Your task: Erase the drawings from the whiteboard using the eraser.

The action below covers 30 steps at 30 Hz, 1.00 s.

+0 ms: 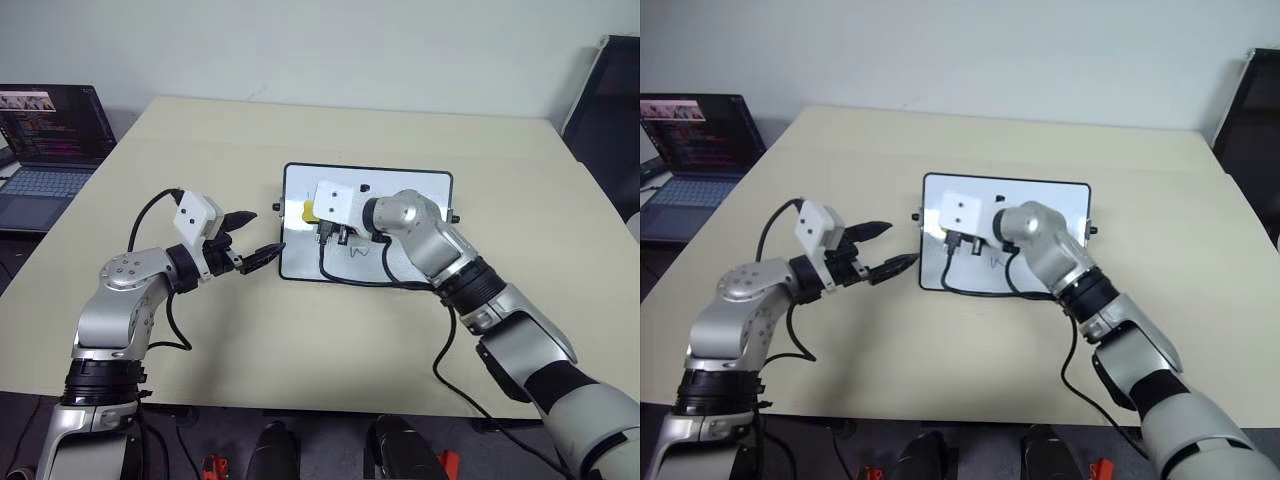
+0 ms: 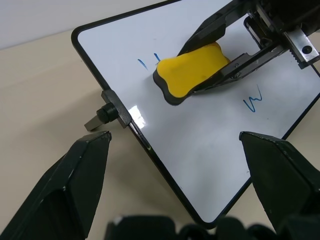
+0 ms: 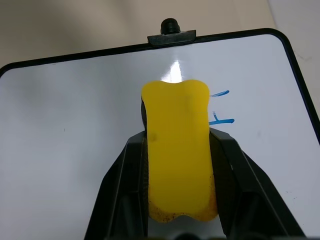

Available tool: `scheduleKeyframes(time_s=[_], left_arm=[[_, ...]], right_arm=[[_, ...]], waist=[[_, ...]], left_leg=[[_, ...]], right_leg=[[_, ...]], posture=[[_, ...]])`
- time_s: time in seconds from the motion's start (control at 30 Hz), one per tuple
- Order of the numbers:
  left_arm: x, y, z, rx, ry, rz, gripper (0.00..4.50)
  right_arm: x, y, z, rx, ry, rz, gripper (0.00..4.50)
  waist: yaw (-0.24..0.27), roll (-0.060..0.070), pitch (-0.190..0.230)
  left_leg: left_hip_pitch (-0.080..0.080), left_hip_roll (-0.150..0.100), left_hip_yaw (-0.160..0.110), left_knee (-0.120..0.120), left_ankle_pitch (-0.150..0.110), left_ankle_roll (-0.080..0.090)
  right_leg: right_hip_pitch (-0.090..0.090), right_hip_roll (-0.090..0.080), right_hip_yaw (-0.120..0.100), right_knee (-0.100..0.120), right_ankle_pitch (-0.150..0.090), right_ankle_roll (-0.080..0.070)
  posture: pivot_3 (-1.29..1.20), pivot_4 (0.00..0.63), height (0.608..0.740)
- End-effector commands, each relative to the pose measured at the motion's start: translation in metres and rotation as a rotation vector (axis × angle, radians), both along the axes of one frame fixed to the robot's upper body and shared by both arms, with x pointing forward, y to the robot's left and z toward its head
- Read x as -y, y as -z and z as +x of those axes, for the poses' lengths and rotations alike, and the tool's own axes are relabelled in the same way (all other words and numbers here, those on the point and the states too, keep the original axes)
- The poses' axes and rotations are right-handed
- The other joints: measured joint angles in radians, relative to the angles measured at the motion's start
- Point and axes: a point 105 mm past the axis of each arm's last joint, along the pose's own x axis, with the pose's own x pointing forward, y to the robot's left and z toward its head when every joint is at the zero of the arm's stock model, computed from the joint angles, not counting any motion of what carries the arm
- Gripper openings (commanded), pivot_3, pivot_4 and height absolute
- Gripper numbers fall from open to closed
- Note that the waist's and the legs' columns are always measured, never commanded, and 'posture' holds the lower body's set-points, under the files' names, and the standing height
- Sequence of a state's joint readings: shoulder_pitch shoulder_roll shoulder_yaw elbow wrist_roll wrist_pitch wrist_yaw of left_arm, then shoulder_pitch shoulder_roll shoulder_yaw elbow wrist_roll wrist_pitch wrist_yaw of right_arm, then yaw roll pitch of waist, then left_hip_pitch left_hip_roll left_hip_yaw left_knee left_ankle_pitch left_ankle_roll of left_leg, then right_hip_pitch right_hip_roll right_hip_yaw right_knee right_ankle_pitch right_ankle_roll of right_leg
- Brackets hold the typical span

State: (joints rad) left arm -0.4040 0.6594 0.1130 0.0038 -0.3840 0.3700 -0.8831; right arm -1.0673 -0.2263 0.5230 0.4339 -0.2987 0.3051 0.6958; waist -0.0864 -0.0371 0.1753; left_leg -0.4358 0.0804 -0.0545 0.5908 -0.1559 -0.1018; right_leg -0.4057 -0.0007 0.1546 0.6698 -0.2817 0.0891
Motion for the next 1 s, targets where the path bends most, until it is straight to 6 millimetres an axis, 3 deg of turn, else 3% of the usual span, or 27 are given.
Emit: scheduleKeyframes(time_s=[0.03,0.17,0.4,0.57,0.63,0.83,1.0], left_arm=[[0.006,-0.013,-0.002,0.055,0.026,0.016,4.5],[0.007,-0.013,-0.002,0.057,0.028,0.017,4.5],[0.006,-0.014,-0.003,0.063,0.024,0.014,4.5],[0.008,-0.016,-0.004,0.07,0.034,-0.009,4.5],[0.008,-0.016,-0.004,0.07,0.039,-0.011,4.5],[0.009,-0.017,-0.003,0.073,0.044,-0.011,4.5],[0.009,-0.017,-0.004,0.071,0.047,-0.008,4.5]], right_arm=[[-0.001,-0.035,0.015,0.139,0.05,0.035,1.3],[-0.001,-0.033,0.021,0.12,0.06,0.017,1.3],[0.011,0.002,0.009,-0.03,-0.014,-0.128,1.3],[0.026,-0.025,0.031,0.125,0.105,-0.069,1.3],[0.031,-0.027,0.034,0.127,0.118,-0.065,1.3],[0.031,0.008,0.015,-0.03,0.028,-0.147,1.3],[0.03,0.011,0.011,-0.035,0.017,-0.155,1.3]], waist=[[-0.001,0.0,0.0],[-0.001,0.0,0.0],[0.0,0.0,0.0],[0.0,0.0,0.0],[0.001,0.0,0.0],[0.003,0.0,0.0],[-0.001,0.0,0.0]], left_leg=[[0.0,0.0,0.0,0.001,0.0,0.0],[0.001,0.0,-0.001,0.001,0.0,0.0],[0.001,0.0,-0.001,0.001,0.0,0.0],[0.002,0.0,-0.001,0.002,0.0,0.0],[0.002,0.0,-0.001,0.002,0.001,0.0],[0.002,0.0,-0.001,0.003,0.002,0.0],[0.003,0.0,-0.001,0.002,0.002,0.0]], right_leg=[[-0.001,0.0,0.0,0.002,0.0,0.0],[-0.001,0.0,0.0,0.006,-0.003,0.0],[-0.001,0.0,0.0,0.007,-0.004,0.001],[-0.001,0.001,0.0,0.009,-0.005,0.002],[-0.001,0.001,0.0,0.01,-0.005,0.002],[0.0,0.0,-0.001,0.01,-0.008,-0.001],[0.0,0.001,-0.001,0.01,-0.006,0.001]], posture=[[0.0,0.15,0.74],[0.0,0.15,0.74],[0.0,0.15,0.74],[0.0,0.15,0.74],[0.0,0.15,0.74],[0.0,0.15,0.74],[0.0,0.15,0.74]])
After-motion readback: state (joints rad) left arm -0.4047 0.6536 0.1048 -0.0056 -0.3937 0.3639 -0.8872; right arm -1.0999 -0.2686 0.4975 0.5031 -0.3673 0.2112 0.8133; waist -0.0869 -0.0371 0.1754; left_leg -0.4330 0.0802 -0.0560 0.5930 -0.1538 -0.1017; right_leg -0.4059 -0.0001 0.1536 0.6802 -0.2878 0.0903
